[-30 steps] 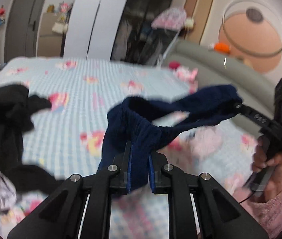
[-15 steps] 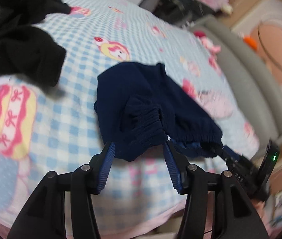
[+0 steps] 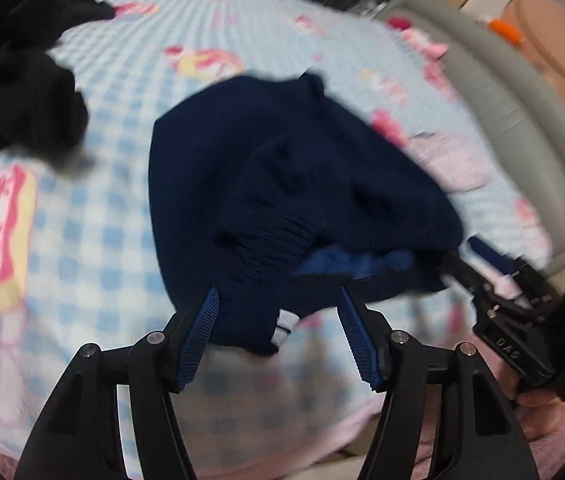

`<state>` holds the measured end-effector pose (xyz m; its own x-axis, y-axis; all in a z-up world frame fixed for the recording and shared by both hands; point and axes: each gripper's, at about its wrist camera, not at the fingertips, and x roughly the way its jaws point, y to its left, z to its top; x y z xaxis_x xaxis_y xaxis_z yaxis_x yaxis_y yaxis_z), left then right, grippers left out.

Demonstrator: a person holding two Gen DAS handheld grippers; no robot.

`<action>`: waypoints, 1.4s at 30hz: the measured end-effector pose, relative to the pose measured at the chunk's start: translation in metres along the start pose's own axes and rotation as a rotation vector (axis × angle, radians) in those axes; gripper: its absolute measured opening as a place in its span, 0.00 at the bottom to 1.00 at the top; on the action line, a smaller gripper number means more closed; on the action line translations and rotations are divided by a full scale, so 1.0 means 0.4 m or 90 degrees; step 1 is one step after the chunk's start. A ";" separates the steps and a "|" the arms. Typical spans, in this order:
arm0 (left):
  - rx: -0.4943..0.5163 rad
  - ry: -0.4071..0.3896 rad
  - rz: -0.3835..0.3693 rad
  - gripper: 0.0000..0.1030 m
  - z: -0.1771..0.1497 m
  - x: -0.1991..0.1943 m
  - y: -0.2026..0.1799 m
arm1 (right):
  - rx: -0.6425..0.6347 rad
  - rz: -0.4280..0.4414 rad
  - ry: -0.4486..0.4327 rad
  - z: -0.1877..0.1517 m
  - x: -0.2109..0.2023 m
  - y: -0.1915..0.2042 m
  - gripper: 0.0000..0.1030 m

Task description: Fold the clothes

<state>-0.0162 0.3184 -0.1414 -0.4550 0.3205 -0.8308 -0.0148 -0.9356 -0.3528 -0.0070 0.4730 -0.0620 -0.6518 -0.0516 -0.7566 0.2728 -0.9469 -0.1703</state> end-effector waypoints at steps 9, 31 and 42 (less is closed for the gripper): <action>0.097 -0.048 0.179 0.41 -0.003 -0.066 -0.050 | 0.109 -0.055 0.021 -0.011 0.047 -0.137 0.30; -0.010 -0.075 -0.095 0.43 -0.050 -0.143 0.035 | 0.129 0.018 -0.003 -0.086 -0.109 -0.135 0.45; 0.040 0.026 0.049 0.42 -0.083 -0.021 0.012 | 0.078 -0.021 0.006 -0.084 -0.078 -0.105 0.61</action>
<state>0.0171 0.3160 -0.1505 -0.4198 0.2514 -0.8721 -0.0378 -0.9649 -0.2600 0.0255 0.5253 -0.0525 -0.6524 -0.0178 -0.7577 0.1630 -0.9796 -0.1173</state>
